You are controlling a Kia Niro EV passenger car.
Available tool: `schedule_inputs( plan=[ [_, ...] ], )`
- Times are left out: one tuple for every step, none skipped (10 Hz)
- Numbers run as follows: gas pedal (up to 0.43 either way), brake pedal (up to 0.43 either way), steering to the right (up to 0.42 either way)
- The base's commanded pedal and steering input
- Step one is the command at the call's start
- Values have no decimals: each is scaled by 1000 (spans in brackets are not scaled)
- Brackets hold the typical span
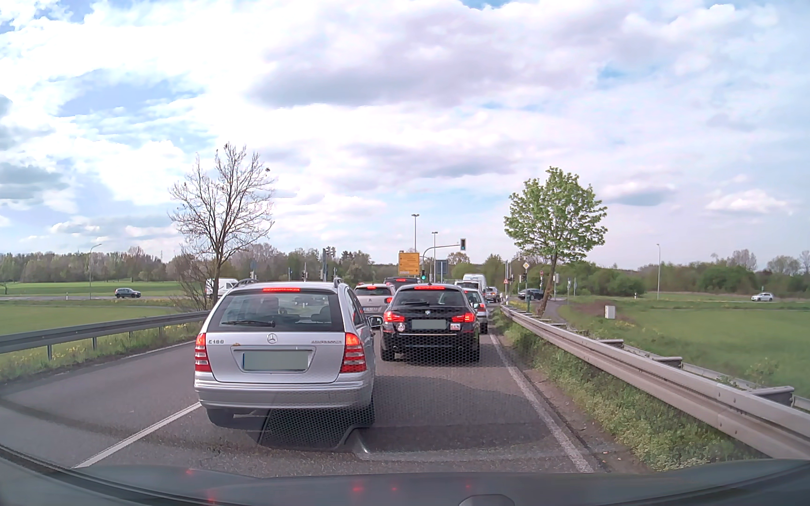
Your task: Follow the waypoints while adhering to traffic rules and regulations
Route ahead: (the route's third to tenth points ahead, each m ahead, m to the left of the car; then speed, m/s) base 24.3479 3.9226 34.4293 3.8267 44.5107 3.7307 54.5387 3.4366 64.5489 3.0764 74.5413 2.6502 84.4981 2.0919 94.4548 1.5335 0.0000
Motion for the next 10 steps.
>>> schedule_inputs(
  plan=[
    [0,287,-10],
    [0,287,-10],
    [0,280,-10],
    [0,287,-10],
    [0,280,-10],
    [0,287,-10],
    [0,287,-10],
    [0,280,-10],
    [0,280,-10],
    [0,280,-10]
  ],
)
